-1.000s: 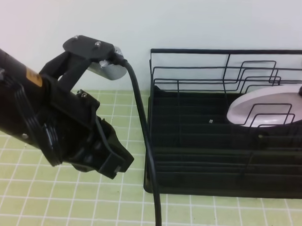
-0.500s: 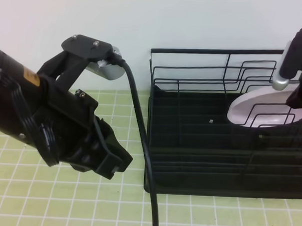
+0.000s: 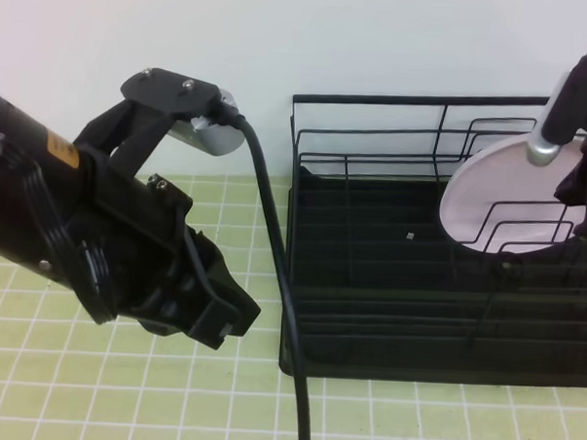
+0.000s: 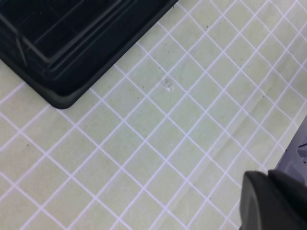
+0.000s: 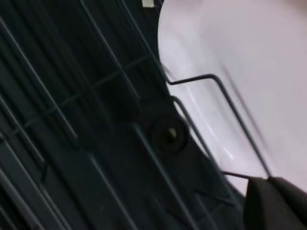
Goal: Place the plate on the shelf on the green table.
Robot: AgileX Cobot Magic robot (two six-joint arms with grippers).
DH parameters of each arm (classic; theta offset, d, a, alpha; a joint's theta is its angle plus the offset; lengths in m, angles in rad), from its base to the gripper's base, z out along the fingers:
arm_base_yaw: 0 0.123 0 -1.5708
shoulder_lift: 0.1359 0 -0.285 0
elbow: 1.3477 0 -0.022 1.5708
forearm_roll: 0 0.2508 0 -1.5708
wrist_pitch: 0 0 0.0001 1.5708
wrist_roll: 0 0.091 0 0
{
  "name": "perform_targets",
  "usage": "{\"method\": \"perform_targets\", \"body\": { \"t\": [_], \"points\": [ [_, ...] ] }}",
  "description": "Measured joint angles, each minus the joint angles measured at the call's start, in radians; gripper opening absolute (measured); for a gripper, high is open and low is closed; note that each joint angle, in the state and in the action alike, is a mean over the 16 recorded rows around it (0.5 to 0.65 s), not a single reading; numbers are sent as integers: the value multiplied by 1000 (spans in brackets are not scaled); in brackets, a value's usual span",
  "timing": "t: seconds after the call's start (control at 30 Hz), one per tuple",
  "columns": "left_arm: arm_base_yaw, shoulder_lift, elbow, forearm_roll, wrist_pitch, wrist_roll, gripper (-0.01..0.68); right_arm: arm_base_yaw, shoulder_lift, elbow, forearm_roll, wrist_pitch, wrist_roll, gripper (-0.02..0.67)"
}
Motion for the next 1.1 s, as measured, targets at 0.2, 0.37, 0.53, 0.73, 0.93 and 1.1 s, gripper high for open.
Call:
{"method": "perform_targets", "body": {
  "t": [0.2,0.37,0.53,0.73,0.93,1.1],
  "points": [
    [0,-1,0,-2,6,1,-2,1,-81,1,72,47,15,-3],
    [1,-14,0,-2,-7,9,-2,1,-205,2,222,27,26,-3],
    [1,-55,0,-2,-68,19,-2,2,-374,29,485,5,-41,-3],
    [2,-148,23,-3,-192,44,-2,2,-623,148,827,-64,-170,-3],
    [2,-277,138,-9,-370,62,-2,2,-905,391,1072,-171,-290,-3],
    [2,-386,312,-41,-524,68,-2,2,-1141,646,1143,-300,-316,-3]
  ]
}}
